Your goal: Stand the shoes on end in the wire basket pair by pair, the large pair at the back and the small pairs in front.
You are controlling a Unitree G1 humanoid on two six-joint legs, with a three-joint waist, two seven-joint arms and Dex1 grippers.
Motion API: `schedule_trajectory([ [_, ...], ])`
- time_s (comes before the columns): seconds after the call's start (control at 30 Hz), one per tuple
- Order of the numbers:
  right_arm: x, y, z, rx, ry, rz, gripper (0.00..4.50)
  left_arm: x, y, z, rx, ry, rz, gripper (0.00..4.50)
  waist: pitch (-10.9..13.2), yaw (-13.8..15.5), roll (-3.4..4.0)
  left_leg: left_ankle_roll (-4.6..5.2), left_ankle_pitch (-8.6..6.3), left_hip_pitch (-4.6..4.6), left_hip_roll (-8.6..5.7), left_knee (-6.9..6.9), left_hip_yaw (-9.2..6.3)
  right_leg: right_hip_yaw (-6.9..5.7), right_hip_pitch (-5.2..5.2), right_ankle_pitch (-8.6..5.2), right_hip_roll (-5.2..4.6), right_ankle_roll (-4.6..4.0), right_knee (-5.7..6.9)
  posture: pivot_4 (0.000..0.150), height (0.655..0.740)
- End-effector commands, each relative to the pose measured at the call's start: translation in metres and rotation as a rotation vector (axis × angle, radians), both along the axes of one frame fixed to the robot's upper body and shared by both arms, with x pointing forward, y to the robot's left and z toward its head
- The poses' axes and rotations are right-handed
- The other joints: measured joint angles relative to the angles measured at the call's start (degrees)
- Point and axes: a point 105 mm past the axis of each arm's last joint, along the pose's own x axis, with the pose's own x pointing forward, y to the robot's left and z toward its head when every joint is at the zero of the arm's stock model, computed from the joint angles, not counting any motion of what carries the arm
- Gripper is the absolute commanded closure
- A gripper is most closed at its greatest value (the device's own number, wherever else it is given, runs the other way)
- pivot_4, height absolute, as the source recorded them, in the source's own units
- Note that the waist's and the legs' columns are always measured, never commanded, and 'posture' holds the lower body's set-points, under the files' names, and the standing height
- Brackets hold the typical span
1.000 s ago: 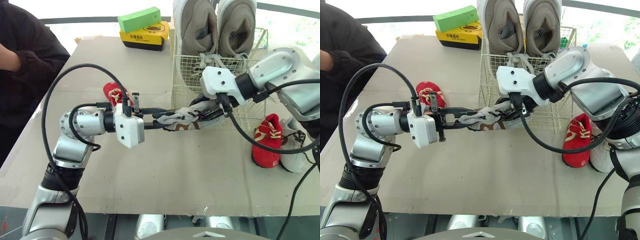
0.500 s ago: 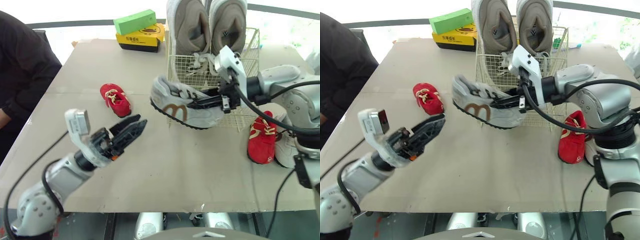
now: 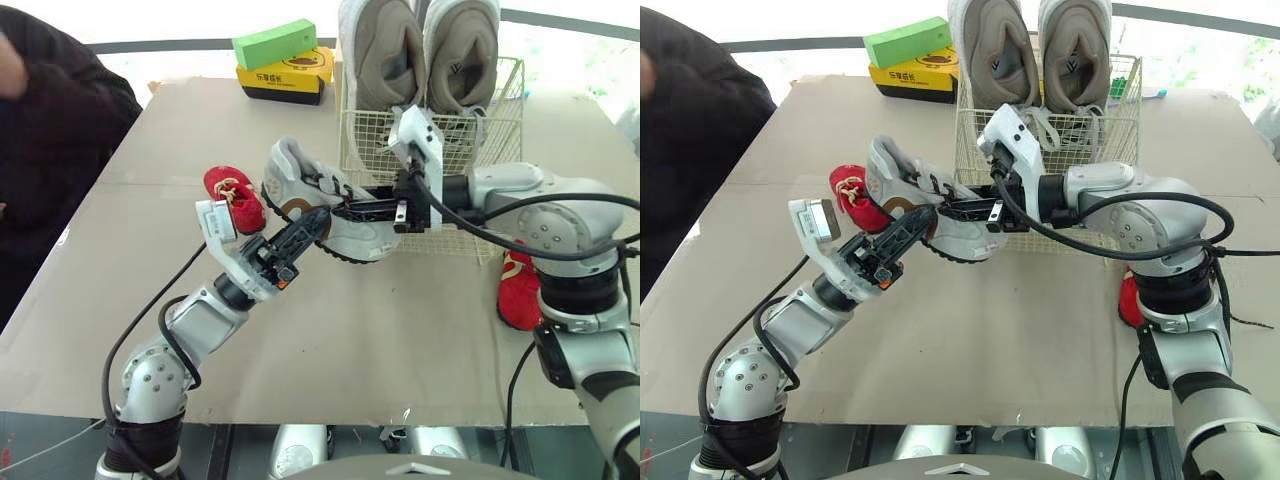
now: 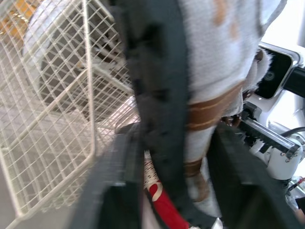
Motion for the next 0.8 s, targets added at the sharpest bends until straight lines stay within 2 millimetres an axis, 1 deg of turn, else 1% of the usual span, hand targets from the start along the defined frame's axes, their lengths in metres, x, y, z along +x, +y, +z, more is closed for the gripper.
schedule_trajectory([
  [0.03, -0.009, 0.003, 0.009, 0.075, -0.045, 0.011, 4.5, -0.006, 0.006, 0.01, 0.01, -0.048, 0.009, 3.9, 0.0, -0.1, 0.0, 0.0, 0.0, 0.0, 0.0, 0.0, 0.0, 0.0, 0.0, 0.0, 0.0, 0.0, -0.01, 0.15, 0.74],
  [0.2, -0.008, -0.001, 0.009, 0.164, -0.018, 0.006, 4.5, -0.011, 0.005, 0.013, 0.07, -0.09, 0.032, 3.94, 0.0, -0.3, -0.02, 0.02, -0.01, 0.01, -0.01, -0.01, -0.02, -0.02, 0.02, 0.0, -0.07, 0.0, -0.01, 0.15, 0.74],
  [0.23, -0.01, -0.001, 0.011, 0.175, -0.045, 0.023, 4.04, -0.01, 0.005, 0.015, 0.083, -0.099, 0.051, 3.94, 0.0, -0.3, -0.01, 0.01, -0.01, 0.01, -0.02, -0.01, -0.02, -0.03, 0.02, 0.0, -0.06, 0.0, -0.01, 0.15, 0.74],
  [0.27, -0.012, -0.002, 0.013, 0.18, -0.065, 0.035, 3.77, -0.009, 0.006, 0.015, 0.089, -0.104, 0.064, 3.94, 0.0, -0.4, -0.01, 0.02, -0.01, 0.01, -0.02, -0.01, -0.02, -0.02, 0.02, 0.0, -0.06, 0.0, -0.01, 0.15, 0.74],
  [0.33, -0.016, -0.006, 0.021, 0.212, -0.125, 0.058, 3.02, -0.009, 0.004, 0.022, 0.106, -0.14, 0.062, 3.94, 0.0, -0.4, -0.01, 0.02, -0.02, 0.02, -0.02, -0.01, -0.02, -0.02, 0.02, -0.01, -0.01, 0.0, -0.01, 0.15, 0.74],
  [0.4, -0.011, -0.014, 0.029, 0.249, -0.191, 0.002, 1.95, -0.008, 0.003, 0.032, 0.126, -0.187, 0.043, 3.94, 0.0, -0.3, -0.02, 0.03, -0.02, 0.01, -0.02, -0.01, -0.03, -0.04, 0.02, -0.01, 0.01, 0.0, -0.01, 0.15, 0.74],
  [0.43, -0.009, -0.018, 0.031, 0.259, -0.21, -0.023, 1.54, -0.007, 0.003, 0.036, 0.14, -0.208, 0.037, 3.94, 0.0, -0.3, -0.02, 0.03, -0.02, 0.01, -0.02, -0.01, -0.04, -0.04, 0.02, -0.01, 0.02, 0.0, -0.02, 0.15, 0.74],
  [0.47, -0.007, -0.024, 0.034, 0.275, -0.24, -0.059, 0.91, -0.004, 0.004, 0.04, 0.163, -0.233, 0.03, 3.94, 0.0, -0.3, -0.02, 0.03, -0.02, 0.01, -0.02, -0.01, -0.03, -0.03, 0.02, -0.01, 0.02, 0.01, -0.01, 0.15, 0.74],
  [0.5, -0.006, -0.032, 0.038, 0.294, -0.265, -0.098, 0.64, -0.001, 0.007, 0.045, 0.187, -0.26, 0.026, 3.94, 0.0, -0.2, -0.03, 0.03, -0.02, 0.01, -0.02, -0.01, -0.03, -0.03, 0.02, -0.01, 0.02, 0.01, -0.02, 0.15, 0.74],
  [0.53, -0.009, -0.043, 0.041, 0.315, -0.287, -0.14, 0.64, 0.006, 0.01, 0.053, 0.209, -0.29, 0.018, 3.94, 0.0, -0.2, -0.03, 0.02, -0.02, 0.01, -0.03, -0.02, -0.03, -0.05, 0.02, -0.01, 0.02, 0.02, -0.02, 0.15, 0.74],
  [0.63, -0.019, -0.062, 0.047, 0.355, -0.324, -0.213, 0.64, 0.017, 0.014, 0.069, 0.257, -0.351, -0.025, 3.94, 0.0, 0.5, -0.02, 0.02, -0.01, 0.0, -0.04, -0.02, -0.04, -0.08, 0.02, -0.02, 0.07, 0.02, -0.03, 0.15, 0.74],
  [0.73, -0.034, -0.08, 0.044, 0.363, -0.358, -0.301, 0.64, 0.033, 0.011, 0.086, 0.337, -0.431, -0.106, 3.94, 0.0, 0.8, -0.03, 0.01, -0.01, -0.02, -0.05, -0.04, -0.01, -0.07, 0.01, -0.02, 0.09, 0.03, -0.05, 0.15, 0.74],
  [0.8, -0.041, -0.09, 0.038, 0.35, -0.38, -0.373, 0.64, 0.047, 0.008, 0.104, 0.37, -0.499, -0.154, 3.94, 0.0, 1.0, -0.06, 0.0, 0.0, -0.03, -0.05, -0.05, -0.03, -0.16, 0.02, -0.03, 0.1, 0.04, -0.09, 0.15, 0.74],
])
